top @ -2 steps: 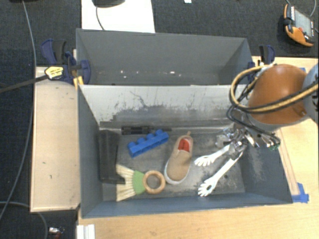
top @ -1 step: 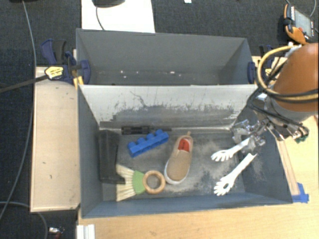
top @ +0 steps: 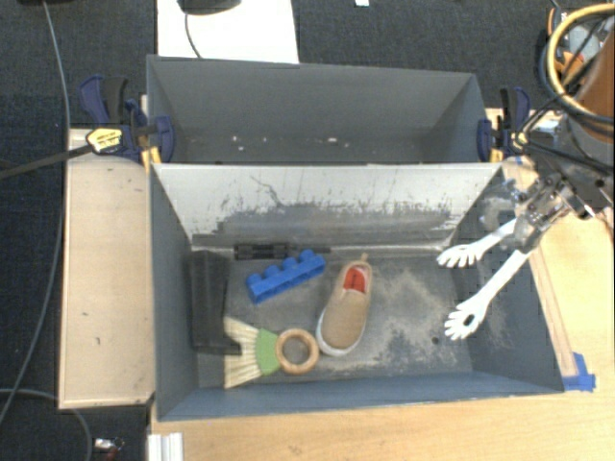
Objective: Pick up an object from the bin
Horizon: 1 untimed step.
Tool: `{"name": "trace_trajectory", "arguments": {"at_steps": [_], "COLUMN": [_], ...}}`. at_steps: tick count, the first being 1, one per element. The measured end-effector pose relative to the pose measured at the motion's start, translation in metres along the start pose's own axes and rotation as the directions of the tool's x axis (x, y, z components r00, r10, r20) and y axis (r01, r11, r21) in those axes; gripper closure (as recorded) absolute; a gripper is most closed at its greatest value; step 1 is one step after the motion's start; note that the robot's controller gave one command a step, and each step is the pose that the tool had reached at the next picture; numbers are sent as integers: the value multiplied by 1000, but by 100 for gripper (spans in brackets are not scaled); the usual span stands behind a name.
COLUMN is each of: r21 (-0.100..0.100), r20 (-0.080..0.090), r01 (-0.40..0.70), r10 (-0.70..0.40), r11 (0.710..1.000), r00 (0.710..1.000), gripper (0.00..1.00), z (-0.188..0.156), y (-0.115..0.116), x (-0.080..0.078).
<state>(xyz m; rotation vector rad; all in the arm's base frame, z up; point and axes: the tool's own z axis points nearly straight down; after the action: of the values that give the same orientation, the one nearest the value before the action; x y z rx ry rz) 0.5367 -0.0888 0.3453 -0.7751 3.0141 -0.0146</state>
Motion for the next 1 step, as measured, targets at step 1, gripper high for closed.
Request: {"name": "trace_trajectory", "arguments": {"at_steps": [1], "r21": [3], "r20": [4], "r01": [117], "r10": [-117], "r11": [993], "r00": [993], "gripper": [100], "z": [69], "y": [8], "x": [7]}}
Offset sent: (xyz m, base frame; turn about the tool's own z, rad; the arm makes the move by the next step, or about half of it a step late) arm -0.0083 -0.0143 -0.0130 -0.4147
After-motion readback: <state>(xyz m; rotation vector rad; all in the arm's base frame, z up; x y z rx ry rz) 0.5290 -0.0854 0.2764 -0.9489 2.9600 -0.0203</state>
